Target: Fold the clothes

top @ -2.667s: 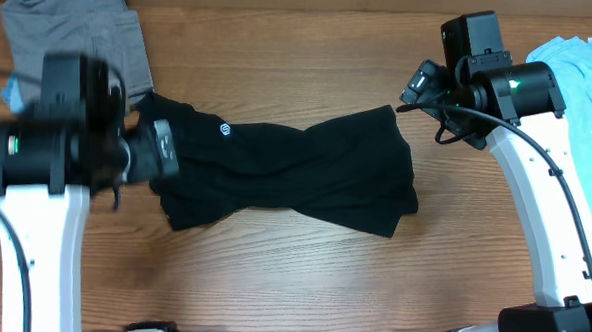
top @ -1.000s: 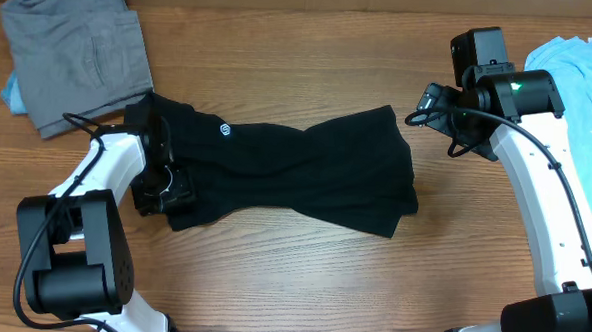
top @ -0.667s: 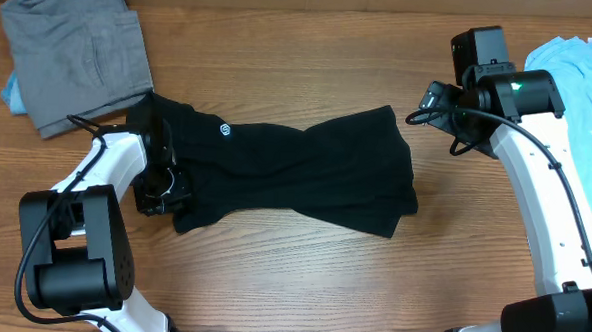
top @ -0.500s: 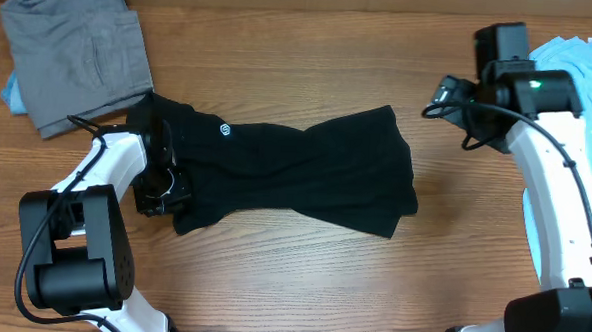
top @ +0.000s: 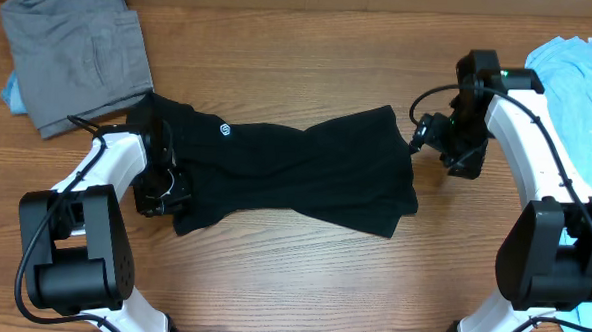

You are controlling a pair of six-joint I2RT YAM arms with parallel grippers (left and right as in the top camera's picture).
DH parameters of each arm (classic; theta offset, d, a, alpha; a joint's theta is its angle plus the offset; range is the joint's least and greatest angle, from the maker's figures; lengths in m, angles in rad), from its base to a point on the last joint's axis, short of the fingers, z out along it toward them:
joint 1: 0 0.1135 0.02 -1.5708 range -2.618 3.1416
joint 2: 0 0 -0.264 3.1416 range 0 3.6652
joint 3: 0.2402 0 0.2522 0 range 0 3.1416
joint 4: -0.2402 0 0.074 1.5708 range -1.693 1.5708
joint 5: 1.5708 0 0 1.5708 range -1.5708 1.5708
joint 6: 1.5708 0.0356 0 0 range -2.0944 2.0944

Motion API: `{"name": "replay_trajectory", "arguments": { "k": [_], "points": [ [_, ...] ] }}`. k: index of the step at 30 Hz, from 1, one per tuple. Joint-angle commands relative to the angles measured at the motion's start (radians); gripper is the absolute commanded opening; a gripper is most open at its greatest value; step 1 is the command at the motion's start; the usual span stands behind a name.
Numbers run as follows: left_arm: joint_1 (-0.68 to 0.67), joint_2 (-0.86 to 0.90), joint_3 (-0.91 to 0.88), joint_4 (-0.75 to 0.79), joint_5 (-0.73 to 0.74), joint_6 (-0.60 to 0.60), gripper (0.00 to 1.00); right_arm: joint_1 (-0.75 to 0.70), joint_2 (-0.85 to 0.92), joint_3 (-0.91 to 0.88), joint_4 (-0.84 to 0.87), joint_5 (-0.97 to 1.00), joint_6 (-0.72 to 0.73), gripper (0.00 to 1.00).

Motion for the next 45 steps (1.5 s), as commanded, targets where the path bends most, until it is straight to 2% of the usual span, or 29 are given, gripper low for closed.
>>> {"name": "replay_trajectory", "arguments": {
  "k": [1,4,14,24,37,39,42,45],
  "points": [
    [0.004,0.016,-0.009,0.003,-0.007,0.001,0.06,-0.018,-0.01,-0.098,0.077,-0.12,-0.081,0.79],
    [0.004,0.016,-0.009,0.004,-0.007,0.001,0.06,-0.017,-0.01,-0.184,0.182,-0.198,-0.101,0.69],
    [0.004,0.016,-0.009,0.009,-0.008,0.001,0.07,-0.017,-0.008,-0.281,0.299,-0.202,-0.063,0.7],
    [0.004,0.016,-0.009,0.008,-0.007,0.001,0.08,-0.006,-0.008,-0.334,0.41,-0.221,-0.017,0.66],
    [0.004,0.016,-0.009,0.008,-0.011,0.002,0.09,0.046,0.074,-0.334,0.428,-0.216,0.005,0.65],
    [0.004,0.016,-0.009,0.008,-0.012,0.002,0.09,0.045,0.074,-0.332,0.43,-0.195,0.008,0.51],
    [0.004,0.016,-0.009,0.008,-0.011,0.001,0.04,0.041,0.074,-0.315,0.419,-0.115,0.039,0.39],
    [0.004,0.016,-0.006,0.003,-0.011,0.001,0.04,0.041,0.069,-0.273,0.388,-0.075,0.055,0.25]
  ]
}}
